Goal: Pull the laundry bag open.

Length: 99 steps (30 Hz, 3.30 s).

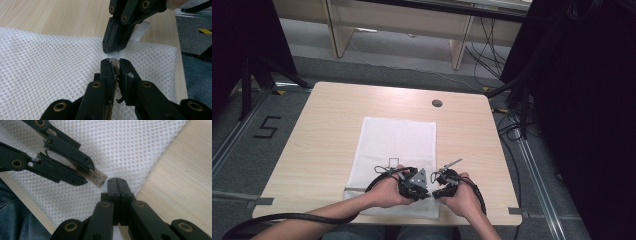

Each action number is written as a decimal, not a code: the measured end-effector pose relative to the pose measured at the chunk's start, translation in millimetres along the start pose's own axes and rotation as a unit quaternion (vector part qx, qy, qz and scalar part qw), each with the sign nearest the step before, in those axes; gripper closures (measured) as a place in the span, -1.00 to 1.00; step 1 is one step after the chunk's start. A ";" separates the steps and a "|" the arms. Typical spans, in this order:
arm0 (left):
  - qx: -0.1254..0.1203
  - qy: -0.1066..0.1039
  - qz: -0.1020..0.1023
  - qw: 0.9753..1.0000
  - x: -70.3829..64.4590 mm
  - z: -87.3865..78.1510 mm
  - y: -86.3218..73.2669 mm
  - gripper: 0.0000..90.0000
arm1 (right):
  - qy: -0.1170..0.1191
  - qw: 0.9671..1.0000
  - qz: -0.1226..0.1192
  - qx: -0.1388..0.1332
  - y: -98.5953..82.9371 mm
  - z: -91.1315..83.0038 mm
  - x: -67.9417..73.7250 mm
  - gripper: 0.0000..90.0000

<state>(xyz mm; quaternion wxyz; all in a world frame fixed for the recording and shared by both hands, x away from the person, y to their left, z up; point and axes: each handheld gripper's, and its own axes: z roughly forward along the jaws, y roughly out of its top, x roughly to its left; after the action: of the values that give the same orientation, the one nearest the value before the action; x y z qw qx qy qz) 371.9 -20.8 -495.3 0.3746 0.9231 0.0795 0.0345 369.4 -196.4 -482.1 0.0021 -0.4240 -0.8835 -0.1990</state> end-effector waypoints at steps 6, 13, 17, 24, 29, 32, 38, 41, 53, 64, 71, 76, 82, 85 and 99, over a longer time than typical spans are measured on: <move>-0.001 -0.003 -0.007 1.000 -0.2 0.0 -0.2 0.81 | -0.004 1.000 0.002 0.000 0.1 0.2 0.6 1.00; 0.001 -0.001 -0.001 1.000 0.4 -3.1 -1.0 0.81 | -0.003 1.000 0.002 0.001 0.5 0.2 0.5 1.00; 0.002 0.000 0.002 1.000 0.1 -3.5 -1.0 0.81 | -0.002 1.000 0.002 0.000 0.2 0.2 0.3 1.00; 0.003 0.003 0.001 1.000 -0.6 -7.2 -1.5 0.81 | 0.000 1.000 0.001 0.001 0.4 0.1 -0.1 1.00; -0.001 0.002 -0.004 1.000 -0.6 -8.5 -2.9 0.81 | 0.002 1.000 -0.001 0.000 0.1 0.2 -0.3 1.00; -0.001 0.001 -0.007 1.000 -0.1 -9.5 -3.9 0.81 | 0.000 1.000 0.001 0.000 0.1 0.0 0.1 1.00; 0.000 0.003 0.002 1.000 -0.2 -9.8 -3.3 0.81 | 0.000 1.000 0.000 0.000 0.2 0.0 0.1 1.00; 0.001 0.001 -0.003 1.000 -0.7 -9.7 -3.4 0.81 | -0.003 1.000 0.001 0.000 0.1 0.2 0.5 1.00; -0.002 0.003 -0.006 1.000 -1.4 -9.5 -4.0 0.81 | -0.006 1.000 0.000 0.001 0.5 0.1 1.0 1.00; -0.003 0.004 -0.006 1.000 -1.4 -12.8 -5.5 0.82 | -0.004 1.000 -0.005 -0.003 0.6 0.3 1.0 1.00; -0.003 0.006 -0.005 1.000 -0.5 -16.7 -7.8 0.81 | -0.004 1.000 0.001 0.000 0.5 0.2 0.9 1.00; -0.004 0.008 0.000 1.000 -0.6 -17.6 -7.7 0.81 | -0.007 1.000 0.002 0.001 0.5 0.1 1.3 1.00; -0.004 0.007 -0.006 1.000 -1.1 -18.8 -8.5 0.81 | -0.004 1.000 -0.004 -0.003 0.4 0.4 0.7 1.00; -0.004 0.005 -0.005 1.000 -0.9 -19.0 -8.5 0.81 | -0.007 1.000 0.001 0.000 0.3 0.1 1.1 1.00; -0.002 0.008 0.004 1.000 0.0 -22.6 -8.3 0.82 | -0.007 1.000 0.001 0.000 0.4 0.1 1.4 1.00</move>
<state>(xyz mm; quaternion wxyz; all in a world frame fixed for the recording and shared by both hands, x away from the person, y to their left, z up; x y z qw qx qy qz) 368.1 0.6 -484.9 0.3757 0.9224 0.0789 0.0435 368.9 -195.0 -481.8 -0.0035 -0.4266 -0.8830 -0.1958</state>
